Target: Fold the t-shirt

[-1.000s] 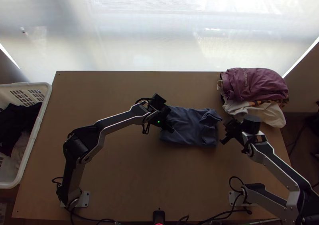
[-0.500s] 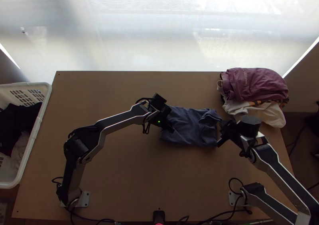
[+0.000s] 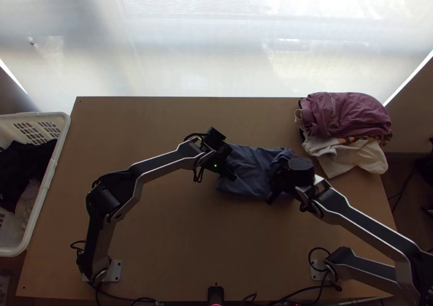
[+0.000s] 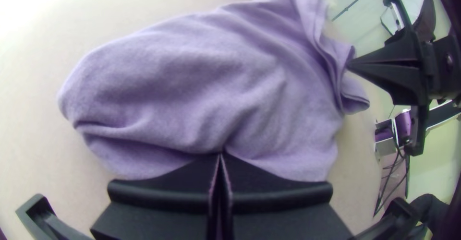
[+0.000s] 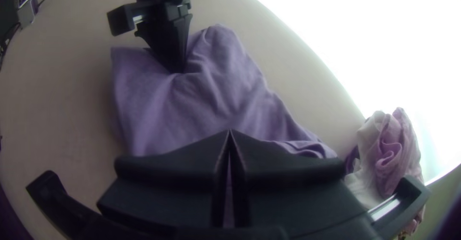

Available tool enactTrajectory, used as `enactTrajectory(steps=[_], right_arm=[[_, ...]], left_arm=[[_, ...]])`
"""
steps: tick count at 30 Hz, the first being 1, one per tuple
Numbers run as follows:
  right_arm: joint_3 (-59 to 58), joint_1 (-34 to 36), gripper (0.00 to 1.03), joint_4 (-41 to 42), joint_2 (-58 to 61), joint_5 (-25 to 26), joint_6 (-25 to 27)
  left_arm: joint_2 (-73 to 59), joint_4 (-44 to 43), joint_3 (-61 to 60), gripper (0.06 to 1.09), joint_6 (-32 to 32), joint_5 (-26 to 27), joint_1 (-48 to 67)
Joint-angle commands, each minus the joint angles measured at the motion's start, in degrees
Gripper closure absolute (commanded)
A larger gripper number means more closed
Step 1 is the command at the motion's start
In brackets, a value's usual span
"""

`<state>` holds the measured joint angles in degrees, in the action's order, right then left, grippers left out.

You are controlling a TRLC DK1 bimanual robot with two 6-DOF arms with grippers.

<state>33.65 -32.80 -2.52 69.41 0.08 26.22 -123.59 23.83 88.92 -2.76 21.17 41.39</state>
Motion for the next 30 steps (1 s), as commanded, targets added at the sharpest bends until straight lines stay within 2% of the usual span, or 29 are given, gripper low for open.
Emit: enactTrajectory(steps=[1, 5, 10, 21, 30], right_arm=[[0.3, -3.1, 1.0, 5.9, 9.3, 0.1, -1.3], [0.1, -1.3, 1.0, 8.4, 13.8, 0.2, 0.3], [0.0, 4.1, 1.0, 9.2, 15.4, 0.1, 3.1], [-6.7, 19.3, 1.0, 7.6, 5.0, -2.2, 14.4], [-9.0, 34.7, 1.0, 1.9, -3.5, -7.7, 23.3]], left_arm=[[0.2, 0.2, -0.2, 1.05, 0.1, 0.2, -0.2], [0.5, 0.1, -0.7, 1.05, 0.4, 0.2, -0.2], [0.6, 0.1, -0.9, 1.05, 0.7, 0.2, -0.3], [0.2, 0.2, -0.3, 1.05, 1.3, 0.2, -0.2], [-0.3, 0.2, 0.4, 1.05, 1.5, 0.2, 0.2]])
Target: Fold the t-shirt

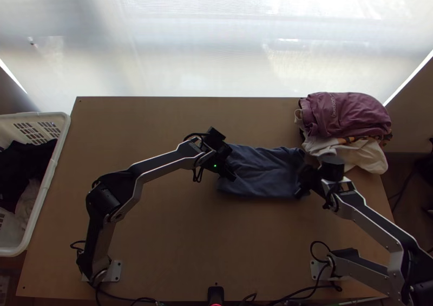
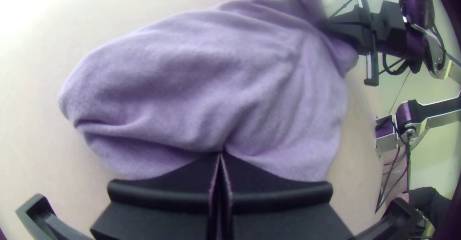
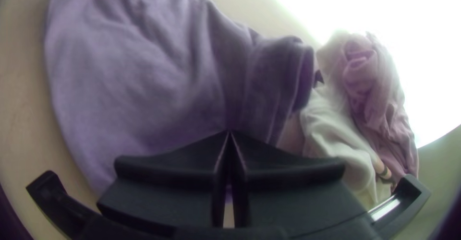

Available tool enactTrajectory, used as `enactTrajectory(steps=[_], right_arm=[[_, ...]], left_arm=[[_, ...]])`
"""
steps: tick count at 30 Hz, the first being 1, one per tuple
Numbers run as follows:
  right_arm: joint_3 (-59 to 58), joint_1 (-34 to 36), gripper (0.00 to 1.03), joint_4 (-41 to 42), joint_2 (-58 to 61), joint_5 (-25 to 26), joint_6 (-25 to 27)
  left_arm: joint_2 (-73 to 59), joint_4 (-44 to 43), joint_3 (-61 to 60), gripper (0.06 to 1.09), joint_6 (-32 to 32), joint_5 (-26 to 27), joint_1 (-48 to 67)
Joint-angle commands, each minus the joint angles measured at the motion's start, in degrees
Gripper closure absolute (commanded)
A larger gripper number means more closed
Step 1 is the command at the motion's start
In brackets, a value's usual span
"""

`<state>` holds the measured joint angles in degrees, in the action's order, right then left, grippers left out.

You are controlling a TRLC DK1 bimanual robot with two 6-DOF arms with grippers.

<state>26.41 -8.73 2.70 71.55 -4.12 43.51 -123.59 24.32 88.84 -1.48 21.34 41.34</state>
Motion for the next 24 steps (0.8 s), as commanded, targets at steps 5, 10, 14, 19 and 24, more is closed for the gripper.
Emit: enactTrajectory(steps=[5, 10, 14, 19, 24], right_arm=[[-1.7, 14.4, 1.0, -5.8, -10.9, -4.8, 7.6], [-1.1, 14.4, 1.0, -10.1, -16.6, -5.0, 7.6], [-1.9, 13.0, 1.0, -10.2, -21.1, -5.0, 6.8], [-2.3, 6.0, 1.0, -10.6, -24.6, -4.7, 3.7], [-3.2, -4.5, 0.42, -12.1, -24.9, 1.6, 2.0]], left_arm=[[-0.1, 0.5, 0.4, 1.05, 0.8, 0.1, 0.1], [2.7, 0.6, 0.4, 1.05, 0.6, 0.6, -0.6], [6.4, 0.6, 0.4, 1.05, -0.1, 0.7, -1.7], [11.2, 0.6, 0.4, 0.61, -0.3, 0.6, -2.5], [15.3, 1.3, -0.2, 0.14, -0.4, 0.1, -3.5]])
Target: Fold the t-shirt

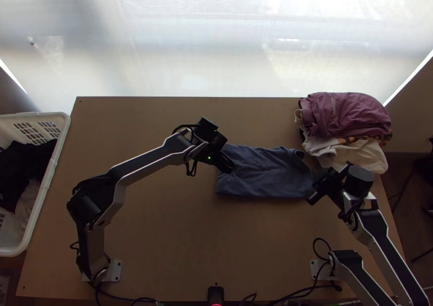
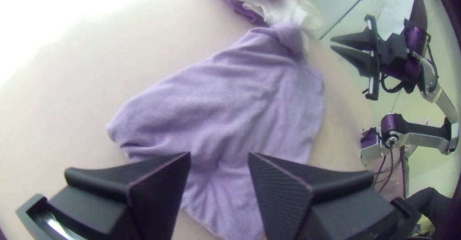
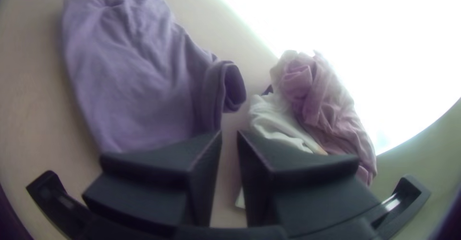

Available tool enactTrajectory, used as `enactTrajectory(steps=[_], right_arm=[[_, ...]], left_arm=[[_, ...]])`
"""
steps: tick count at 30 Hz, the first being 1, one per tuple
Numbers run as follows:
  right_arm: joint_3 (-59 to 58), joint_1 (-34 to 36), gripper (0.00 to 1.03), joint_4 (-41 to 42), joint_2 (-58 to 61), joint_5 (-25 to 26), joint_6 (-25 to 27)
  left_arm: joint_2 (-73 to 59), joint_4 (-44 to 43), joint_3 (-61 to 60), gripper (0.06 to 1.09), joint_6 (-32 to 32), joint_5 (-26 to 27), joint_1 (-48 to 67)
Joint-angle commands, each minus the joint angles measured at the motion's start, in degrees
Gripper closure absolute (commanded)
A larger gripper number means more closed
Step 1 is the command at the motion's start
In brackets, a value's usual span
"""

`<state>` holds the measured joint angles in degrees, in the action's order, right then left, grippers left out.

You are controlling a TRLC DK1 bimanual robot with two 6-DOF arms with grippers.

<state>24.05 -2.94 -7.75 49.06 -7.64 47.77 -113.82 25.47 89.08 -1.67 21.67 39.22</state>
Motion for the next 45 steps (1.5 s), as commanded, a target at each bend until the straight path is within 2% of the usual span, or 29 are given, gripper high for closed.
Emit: enactTrajectory(steps=[1, 2, 4, 9, 11, 15, 20, 22, 27, 31, 38, 45], right_arm=[[-1.0, -12.5, 0.19, -2.5, -2.4, 6.4, -2.5], [-1.2, -14.6, 0.03, -2.6, -2.4, 7.6, -3.0], [-1.6, -19.0, 0.04, -3.4, -2.7, 9.9, -3.6], [-2.3, -33.4, 0.04, -4.0, -2.7, 19.2, -4.2], [-2.8, -38.1, 0.04, -3.9, -2.9, 21.2, -4.1], [-4.1, -46.4, 0.04, -0.9, -1.1, 25.5, -3.8], [-3.4, -51.2, 0.04, 6.0, 8.9, 28.9, -5.8], [-1.9, -52.3, 0.04, 10.3, 13.6, 30.8, -6.4], [4.0, -55.6, 0.04, 14.7, 25.5, 34.1, -9.7], [9.3, -59.3, 0.04, 14.2, 31.7, 35.9, -14.4], [13.3, -65.0, 0.04, 11.9, 37.0, 37.3, -19.2], [14.3, -65.2, 0.04, 14.1, 41.8, 39.3, -18.7]], left_arm=[[6.5, 0.3, -0.6, 0.11, -0.2, -0.3, -2.0], [7.7, 0.3, -0.7, 0.11, -0.2, -0.5, -2.7], [9.9, 0.3, -1.5, 0.11, 0.4, -1.6, -4.2], [17.2, -1.2, -5.8, 0.11, 4.6, -9.8, -8.0], [19.1, -2.1, -7.6, 0.11, 6.0, -12.4, -9.5], [22.3, -3.0, -10.8, 0.11, 6.2, -13.5, -13.6], [27.1, -5.2, -16.0, 0.11, 8.4, -17.8, -15.6], [29.1, -5.3, -17.6, 0.11, 8.4, -17.8, -17.0], [33.7, -5.4, -21.2, 0.11, 9.8, -18.7, -19.4], [36.0, -5.5, -22.9, 0.11, 10.9, -19.2, -21.1], [39.7, -5.5, -25.4, 0.11, 12.6, -19.9, -22.2], [42.0, -5.6, -28.1, 0.11, 12.9, -19.9, -23.9]])
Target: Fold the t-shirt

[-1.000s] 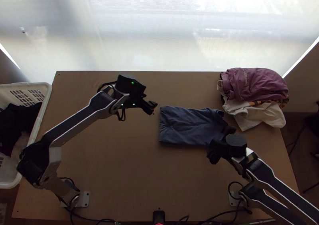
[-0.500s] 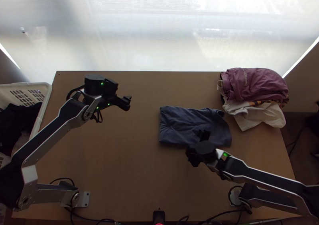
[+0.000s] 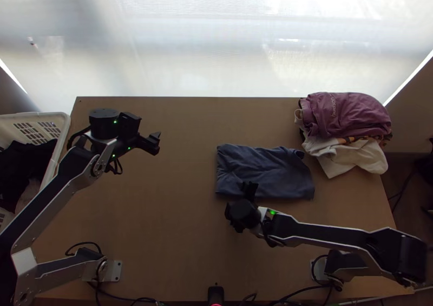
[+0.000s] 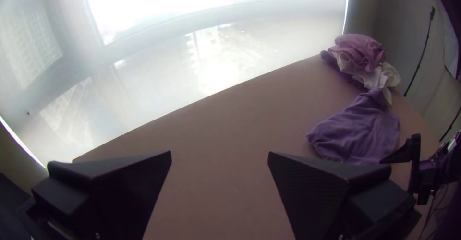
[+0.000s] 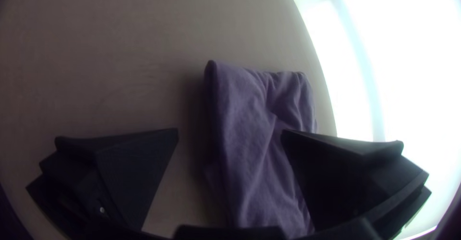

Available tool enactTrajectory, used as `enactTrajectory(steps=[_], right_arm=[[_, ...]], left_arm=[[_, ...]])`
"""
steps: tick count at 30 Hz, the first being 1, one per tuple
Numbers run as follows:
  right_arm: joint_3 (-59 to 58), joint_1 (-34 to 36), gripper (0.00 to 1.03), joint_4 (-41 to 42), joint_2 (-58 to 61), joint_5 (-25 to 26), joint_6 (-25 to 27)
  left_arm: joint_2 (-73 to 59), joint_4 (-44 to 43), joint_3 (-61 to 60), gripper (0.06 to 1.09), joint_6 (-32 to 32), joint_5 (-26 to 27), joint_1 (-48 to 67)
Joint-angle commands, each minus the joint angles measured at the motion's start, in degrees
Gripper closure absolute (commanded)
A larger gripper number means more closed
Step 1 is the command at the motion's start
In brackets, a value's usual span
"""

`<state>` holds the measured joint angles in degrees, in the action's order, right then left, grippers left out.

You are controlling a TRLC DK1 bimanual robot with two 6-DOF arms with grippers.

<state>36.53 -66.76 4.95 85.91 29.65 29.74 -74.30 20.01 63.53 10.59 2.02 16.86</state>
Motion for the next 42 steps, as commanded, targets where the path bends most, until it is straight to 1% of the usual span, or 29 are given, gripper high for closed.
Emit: enactTrajectory(steps=[1, 11, 16, 19, 25, 34, 38, 40, 41, 42], right_arm=[[1.7, -1.3, 0.04, 2.3, 5.4, 2.4, -0.1], [0.6, -0.2, 0.04, 12.5, 9.7, 7.4, 7.4], [0.8, 2.2, 0.04, 14.3, 12.1, 7.6, 9.0], [0.7, 3.0, 0.04, 16.1, 13.1, 8.1, 11.0], [1.8, 6.9, 0.04, 19.7, 17.4, 8.3, 14.9], [3.8, 8.4, 0.04, 20.7, 21.8, 8.6, 15.8], [3.7, 8.8, 0.05, 23.3, 22.7, 9.0, 15.8], [3.8, 8.7, 0.08, 24.1, 22.9, 9.1, 15.8], [3.9, 8.5, 0.12, 24.1, 23.0, 9.1, 15.8], [3.9, 8.2, 0.19, 24.2, 23.1, 9.1, 15.7]], left_arm=[[2.8, -0.1, -2.7, 0.11, 0.7, -0.3, -1.8], [5.6, -0.1, -5.0, 0.11, 0.8, -0.4, -3.2], [6.0, -0.3, -5.9, 0.11, 0.8, -0.4, -3.6], [6.1, -0.4, -6.0, 0.11, 0.9, -0.4, -4.0], [6.4, -1.6, -7.5, 0.11, 1.5, -0.4, -4.6], [7.2, -2.1, -8.7, 0.11, 2.3, -0.4, -5.7], [7.2, -2.1, -9.2, 0.11, 3.2, -0.4, -6.6], [7.4, -2.1, -9.5, 0.11, 3.4, -0.4, -6.6], [7.5, -2.1, -9.6, 0.11, 3.4, -0.4, -6.6], [7.6, -2.1, -9.6, 0.11, 3.4, -0.4, -6.5]])
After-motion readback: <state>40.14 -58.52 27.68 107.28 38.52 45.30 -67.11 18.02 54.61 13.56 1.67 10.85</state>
